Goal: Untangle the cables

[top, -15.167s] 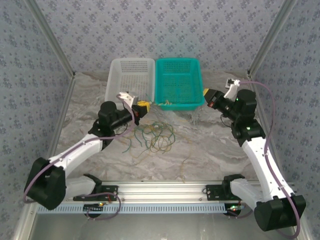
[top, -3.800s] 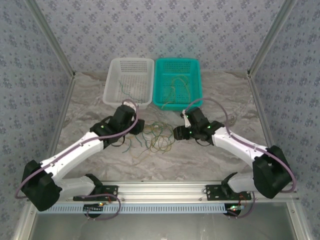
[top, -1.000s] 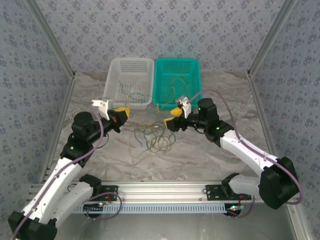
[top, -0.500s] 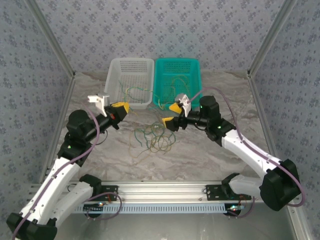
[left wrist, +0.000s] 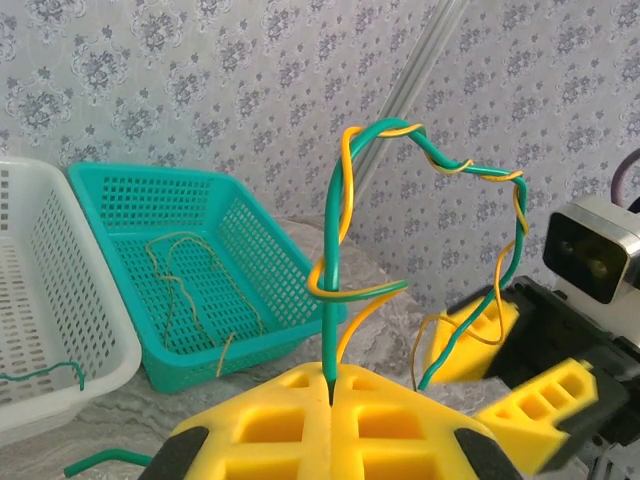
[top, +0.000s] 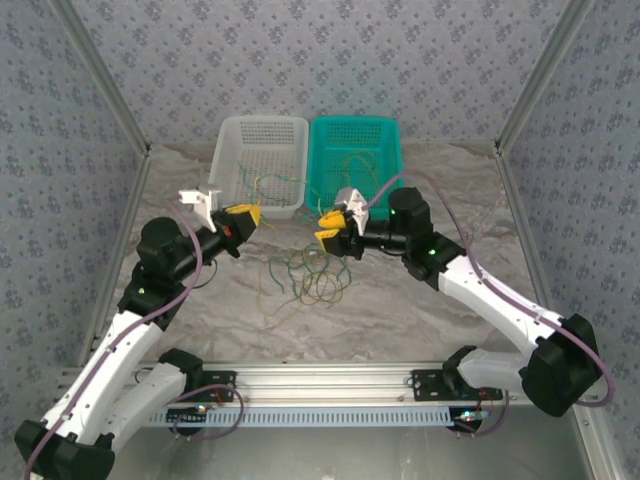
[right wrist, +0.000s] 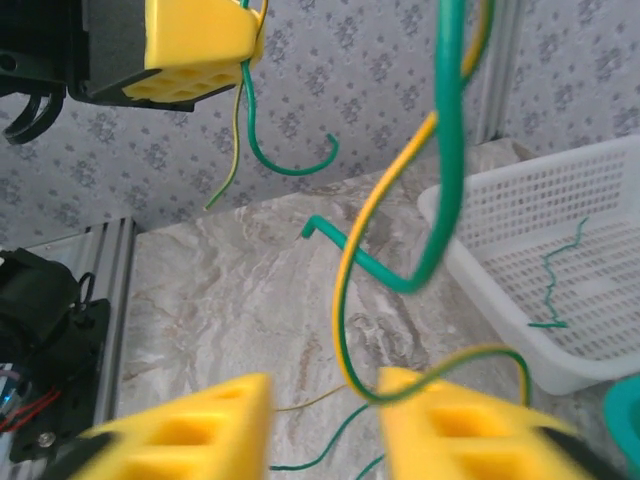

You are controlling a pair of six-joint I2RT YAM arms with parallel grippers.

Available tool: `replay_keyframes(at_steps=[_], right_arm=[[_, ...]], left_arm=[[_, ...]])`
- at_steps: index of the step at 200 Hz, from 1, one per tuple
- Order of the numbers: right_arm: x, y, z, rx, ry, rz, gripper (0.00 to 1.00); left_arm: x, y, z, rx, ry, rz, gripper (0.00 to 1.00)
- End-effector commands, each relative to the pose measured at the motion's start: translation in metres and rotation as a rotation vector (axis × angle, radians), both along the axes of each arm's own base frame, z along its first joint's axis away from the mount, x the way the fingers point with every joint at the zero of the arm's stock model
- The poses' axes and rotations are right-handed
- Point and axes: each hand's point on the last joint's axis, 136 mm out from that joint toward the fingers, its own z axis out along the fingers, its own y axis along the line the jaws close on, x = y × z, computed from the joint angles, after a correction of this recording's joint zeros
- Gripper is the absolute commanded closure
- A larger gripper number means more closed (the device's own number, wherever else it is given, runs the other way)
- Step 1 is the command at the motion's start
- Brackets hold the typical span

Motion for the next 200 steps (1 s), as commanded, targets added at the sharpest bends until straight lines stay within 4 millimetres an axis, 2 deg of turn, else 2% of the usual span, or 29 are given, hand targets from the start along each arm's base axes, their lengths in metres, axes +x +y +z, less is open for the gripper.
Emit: replay_keyframes(at_steps=[1,4,56,84,101,112,131,136,143,147,150,170,177,200], right_arm=[[0.003,0.001,0.009,-0.002,-0.014,-0.004,0.92],[0.003,0.0,0.009,0.0,-0.013,-0.009,1.0],[0.003,-0.027,0.011,0.023,0.005,-0.052,1.0],[0.0,-0.039,0.02,0.067,0.038,-0.05,1.0],[0.001,-0.038,0.025,0.071,0.068,-0.045,1.0],[-0.002,-0.033,0.026,0.066,0.096,-0.016,1.0],[-0.002,-0.024,0.019,0.025,0.1,-0.017,1.0],[0.001,-0.023,0.014,0.006,0.093,-0.04,0.87],[0.007,-0.023,0.008,-0.015,0.077,-0.077,0.48],[0.011,-0.024,0.004,-0.026,0.071,-0.102,0.31],[0.013,-0.025,0.002,-0.032,0.067,-0.118,0.23],[0.025,-0.03,-0.003,-0.048,0.024,-0.182,0.1],[0.028,-0.031,-0.006,-0.047,0.0,-0.194,0.01],[0.044,-0.03,-0.028,-0.096,-0.044,-0.221,0.0]], left_arm=[[0.003,0.004,0.001,-0.008,-0.02,0.023,1.0],[0.004,0.005,0.0,-0.003,-0.018,0.029,1.0],[0.014,0.014,-0.018,0.011,0.018,0.084,1.0],[0.023,0.022,-0.03,0.013,0.061,0.129,1.0],[0.025,0.018,-0.035,0.026,0.077,0.102,0.91],[0.025,0.013,-0.035,0.027,0.077,0.073,1.0],[0.025,0.011,-0.031,0.005,0.069,0.063,1.0],[0.024,0.01,-0.029,0.001,0.062,0.056,1.0],[0.023,0.009,-0.027,-0.002,0.058,0.048,1.0],[0.022,0.008,-0.026,-0.004,0.054,0.042,1.0],[0.021,0.008,-0.025,-0.005,0.053,0.037,1.0],[0.019,0.006,-0.021,-0.006,0.055,0.021,1.0],[0.018,0.005,-0.019,-0.008,0.056,0.014,1.0],[0.012,0.001,-0.01,-0.026,0.042,-0.025,1.0]])
